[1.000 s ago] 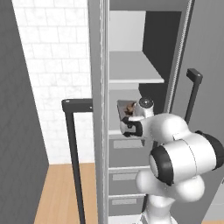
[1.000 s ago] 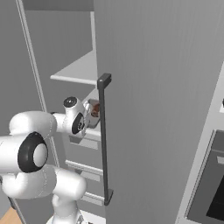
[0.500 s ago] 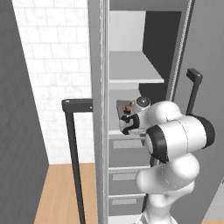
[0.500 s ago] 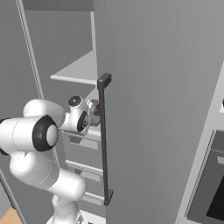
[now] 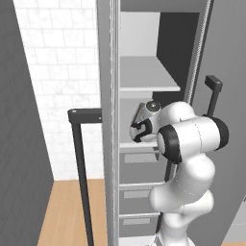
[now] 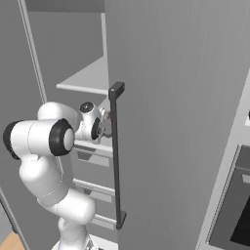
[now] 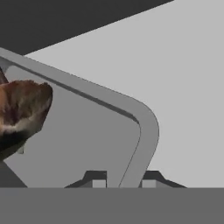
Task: Take the meat container that has the steak and place it on the second highest rack of the freezer. Then take the vegetable container that has the sweet potato and tomato and place it on the highest rack of the freezer.
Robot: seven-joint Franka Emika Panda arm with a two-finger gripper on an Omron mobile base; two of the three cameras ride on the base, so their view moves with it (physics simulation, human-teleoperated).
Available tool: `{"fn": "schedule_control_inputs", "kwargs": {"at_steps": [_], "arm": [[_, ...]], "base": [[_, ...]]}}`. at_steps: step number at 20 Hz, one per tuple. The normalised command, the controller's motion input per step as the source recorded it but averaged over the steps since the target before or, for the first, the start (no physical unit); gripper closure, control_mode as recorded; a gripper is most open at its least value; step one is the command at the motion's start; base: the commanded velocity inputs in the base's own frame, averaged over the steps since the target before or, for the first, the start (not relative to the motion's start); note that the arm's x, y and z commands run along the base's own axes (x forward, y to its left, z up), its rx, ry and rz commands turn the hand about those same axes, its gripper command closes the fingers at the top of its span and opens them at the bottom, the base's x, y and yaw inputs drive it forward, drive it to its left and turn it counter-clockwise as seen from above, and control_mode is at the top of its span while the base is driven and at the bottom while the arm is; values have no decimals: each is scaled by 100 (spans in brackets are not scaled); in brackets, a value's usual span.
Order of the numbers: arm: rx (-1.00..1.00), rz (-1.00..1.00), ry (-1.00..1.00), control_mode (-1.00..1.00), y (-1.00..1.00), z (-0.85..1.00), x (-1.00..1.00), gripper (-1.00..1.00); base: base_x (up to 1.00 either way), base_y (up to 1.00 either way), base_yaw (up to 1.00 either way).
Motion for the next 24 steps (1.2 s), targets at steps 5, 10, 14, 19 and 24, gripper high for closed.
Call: {"fn": "schedule_control_inputs", "kwargs": {"at_steps": [5,10,14,19,24], "arm": [[0,0,0,-100,0,0,0,100],[0,0,0,-100,0,0,0,-100],[0,0,0,-100,0,0,0,-100],[0,0,0,-100,0,0,0,-100],[0,0,-1,-100,-3,2,-4,-100]], "base": [[0,0,0],[0,0,0],[0,0,0],[0,0,0],[0,0,0]]}}
